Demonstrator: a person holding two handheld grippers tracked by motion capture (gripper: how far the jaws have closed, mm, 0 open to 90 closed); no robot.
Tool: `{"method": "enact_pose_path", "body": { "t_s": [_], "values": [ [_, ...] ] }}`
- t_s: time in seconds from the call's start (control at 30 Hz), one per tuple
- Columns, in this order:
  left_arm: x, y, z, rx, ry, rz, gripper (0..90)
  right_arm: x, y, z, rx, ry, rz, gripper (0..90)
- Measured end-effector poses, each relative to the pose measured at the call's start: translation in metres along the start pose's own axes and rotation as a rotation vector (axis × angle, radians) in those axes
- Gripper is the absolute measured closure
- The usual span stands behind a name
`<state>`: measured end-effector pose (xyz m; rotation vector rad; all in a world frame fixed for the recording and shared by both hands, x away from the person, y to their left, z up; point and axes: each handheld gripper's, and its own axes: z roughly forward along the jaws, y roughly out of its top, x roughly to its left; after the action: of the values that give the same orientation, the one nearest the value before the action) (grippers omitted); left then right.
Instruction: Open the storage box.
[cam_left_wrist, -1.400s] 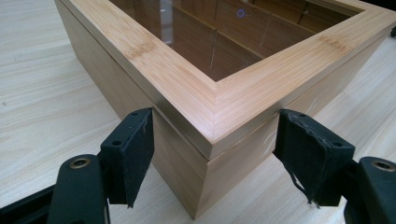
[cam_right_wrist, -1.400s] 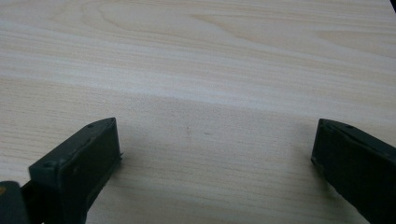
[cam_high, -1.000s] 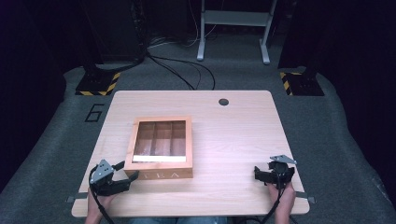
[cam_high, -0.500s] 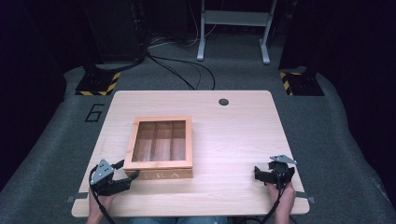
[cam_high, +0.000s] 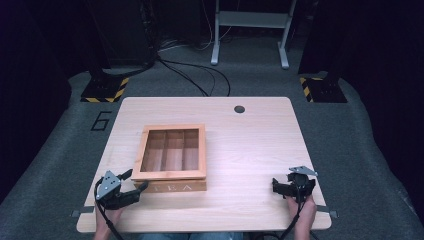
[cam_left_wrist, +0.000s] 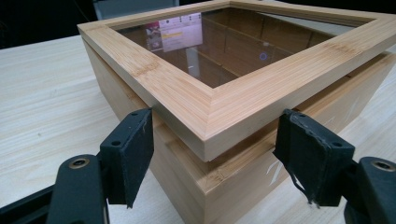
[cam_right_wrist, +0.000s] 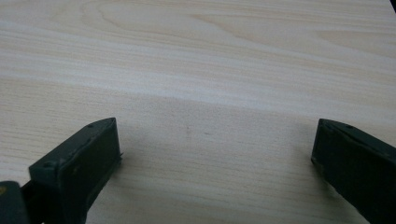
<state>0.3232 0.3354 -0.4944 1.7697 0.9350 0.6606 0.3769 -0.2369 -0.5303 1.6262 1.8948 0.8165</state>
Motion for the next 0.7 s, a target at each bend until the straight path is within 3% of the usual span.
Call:
{"method": "enact_pose_path", "body": {
  "t_s": [0.5,0.7],
  "values": [
    [0.0,0.006,0.0,-0.031,0.019,-0.004,28.5,0.0,0.0,0.0,0.0,0.0,0.0,0.6],
    [0.0,0.011,0.0,-0.074,0.038,-0.001,28.3,0.0,0.0,0.0,0.0,0.0,0.0,0.6]
  ]
}}
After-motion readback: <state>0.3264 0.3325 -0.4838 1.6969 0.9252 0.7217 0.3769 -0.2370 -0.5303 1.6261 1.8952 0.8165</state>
